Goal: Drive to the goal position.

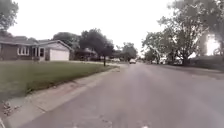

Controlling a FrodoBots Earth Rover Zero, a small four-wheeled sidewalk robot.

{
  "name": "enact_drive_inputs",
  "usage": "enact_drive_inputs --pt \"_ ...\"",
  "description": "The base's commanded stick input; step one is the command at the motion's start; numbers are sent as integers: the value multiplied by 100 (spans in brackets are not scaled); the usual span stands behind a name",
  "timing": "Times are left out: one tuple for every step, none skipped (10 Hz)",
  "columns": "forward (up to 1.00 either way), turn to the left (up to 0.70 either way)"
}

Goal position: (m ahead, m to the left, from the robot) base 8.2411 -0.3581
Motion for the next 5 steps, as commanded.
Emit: enact_drive_inputs --pt "70 -9" --pt "70 -35" --pt "70 -35" --pt "70 -35" --pt "70 -35"
